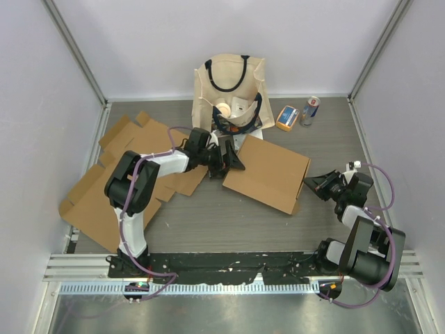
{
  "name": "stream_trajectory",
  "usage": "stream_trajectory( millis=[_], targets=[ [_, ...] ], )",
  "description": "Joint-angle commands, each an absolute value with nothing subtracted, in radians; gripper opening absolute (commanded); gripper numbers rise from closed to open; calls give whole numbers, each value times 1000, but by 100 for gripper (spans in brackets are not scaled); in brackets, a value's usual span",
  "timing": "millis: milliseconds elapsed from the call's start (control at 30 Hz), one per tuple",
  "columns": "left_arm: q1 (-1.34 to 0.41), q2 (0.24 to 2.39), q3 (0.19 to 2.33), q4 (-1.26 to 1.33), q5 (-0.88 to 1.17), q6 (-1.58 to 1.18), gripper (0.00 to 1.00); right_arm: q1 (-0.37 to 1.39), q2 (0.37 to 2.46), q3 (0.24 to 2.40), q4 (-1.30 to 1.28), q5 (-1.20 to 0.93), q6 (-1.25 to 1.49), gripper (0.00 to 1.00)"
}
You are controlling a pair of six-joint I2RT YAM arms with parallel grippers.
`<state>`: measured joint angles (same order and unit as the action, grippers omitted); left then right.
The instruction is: Fold the paper box
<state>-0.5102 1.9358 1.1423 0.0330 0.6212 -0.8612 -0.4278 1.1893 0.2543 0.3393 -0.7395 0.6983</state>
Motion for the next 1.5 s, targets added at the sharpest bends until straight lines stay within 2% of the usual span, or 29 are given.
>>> stream_trajectory(
  millis=[0,267,367,400,433,467,533,567,600,667,733,800,900,933,1000,1100,1133,1200,1300,1400,1467],
  targets=[
    [-512,1960,1146,127,718,-923,100,-434,1224,219,219,-643,658,1],
    [-520,1957,1095,294,764,-1026,99,-437,1209,210,241,-663,655,1],
    [-525,1941,1098,305,767,-1040,84,-425,1171,209,241,-667,661,6],
    [-525,1931,1089,301,755,-1039,75,-417,1152,216,214,-637,666,16],
    [-525,1905,1083,295,750,-1042,72,-391,1087,227,131,-612,666,22],
    [-525,1893,1069,278,738,-1045,68,-373,1044,268,74,-579,667,34],
    [-523,1864,1054,255,723,-1066,62,-281,883,333,-140,-412,663,46],
    [-523,1830,1025,247,715,-1084,58,-238,838,426,-219,-337,647,55],
    [-525,1809,1006,255,709,-1113,58,-200,792,478,-292,-175,629,60],
    [-523,1742,950,259,703,-1193,58,-82,720,620,-449,-53,569,66],
    [-523,1686,905,258,681,-1259,57,-5,704,736,-542,53,507,69],
    [-523,1609,839,215,676,-1386,50,130,709,790,-557,31,436,71],
    [-523,1507,743,161,704,-1616,50,351,730,862,-532,-58,280,72],
    [-525,1479,685,158,707,-1671,41,407,735,899,-534,-61,191,72],
    [-526,1366,643,109,695,-1786,38,597,744,937,-531,-80,106,72],
    [-526,1200,635,-117,620,-1815,38,843,770,998,-525,-35,-23,76],
    [-526,1169,650,-252,585,-1828,35,891,799,1044,-541,-14,-47,77],
    [-525,1119,663,-339,565,-1868,31,1021,913,1095,-618,44,-113,78],
    [-525,1072,698,-448,546,-1893,29,1113,1041,1182,-666,54,-159,78],
    [-525,1100,750,-586,575,-1887,28,1132,1078,1219,-649,28,-190,80],
    [-525,1135,759,-623,626,-1904,20,1135,1130,1249,-673,55,-221,81]
  ],
)
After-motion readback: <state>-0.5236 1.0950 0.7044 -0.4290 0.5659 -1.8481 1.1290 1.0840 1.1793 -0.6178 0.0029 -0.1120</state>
